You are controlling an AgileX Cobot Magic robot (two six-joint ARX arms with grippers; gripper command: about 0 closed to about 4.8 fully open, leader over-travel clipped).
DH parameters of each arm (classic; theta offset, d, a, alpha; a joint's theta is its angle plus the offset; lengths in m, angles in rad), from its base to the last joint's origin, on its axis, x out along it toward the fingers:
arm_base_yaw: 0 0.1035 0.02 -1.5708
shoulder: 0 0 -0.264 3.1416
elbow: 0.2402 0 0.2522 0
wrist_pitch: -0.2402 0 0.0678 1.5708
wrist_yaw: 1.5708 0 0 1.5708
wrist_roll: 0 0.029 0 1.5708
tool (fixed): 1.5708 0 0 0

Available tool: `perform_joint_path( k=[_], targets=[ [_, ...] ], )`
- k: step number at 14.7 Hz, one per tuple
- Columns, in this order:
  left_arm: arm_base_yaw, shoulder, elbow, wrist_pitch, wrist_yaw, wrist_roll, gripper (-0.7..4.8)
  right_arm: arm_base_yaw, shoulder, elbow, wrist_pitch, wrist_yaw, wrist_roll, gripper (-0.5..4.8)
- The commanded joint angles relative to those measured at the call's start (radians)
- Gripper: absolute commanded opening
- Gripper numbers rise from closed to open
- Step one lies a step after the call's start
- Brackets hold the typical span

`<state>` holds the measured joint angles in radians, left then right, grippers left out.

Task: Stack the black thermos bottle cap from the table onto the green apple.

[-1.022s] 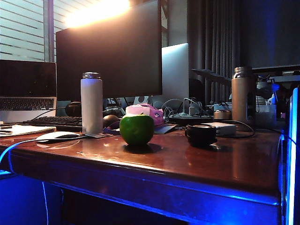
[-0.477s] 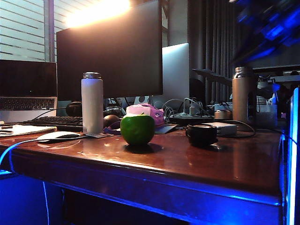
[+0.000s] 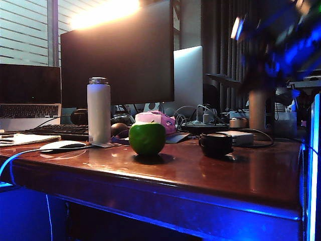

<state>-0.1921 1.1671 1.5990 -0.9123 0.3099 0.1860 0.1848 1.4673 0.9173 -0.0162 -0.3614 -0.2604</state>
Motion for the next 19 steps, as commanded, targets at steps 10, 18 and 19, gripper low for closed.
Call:
perform_joint_path(
  k=[10, 18, 19],
  targets=[
    [0.001, -0.002, 0.004, 0.040, 0.005, -0.003, -0.03, 0.085, 0.239, 0.157, -0.029, 0.077, -0.133, 4.79],
    [0.001, -0.002, 0.004, 0.041, 0.007, -0.003, -0.03, 0.085, 0.349, 0.242, -0.124, 0.026, -0.133, 4.79],
    [0.001, -0.002, 0.004, 0.041, 0.008, -0.003, -0.03, 0.085, 0.355, 0.242, -0.129, 0.025, -0.133, 4.79]
  ],
)
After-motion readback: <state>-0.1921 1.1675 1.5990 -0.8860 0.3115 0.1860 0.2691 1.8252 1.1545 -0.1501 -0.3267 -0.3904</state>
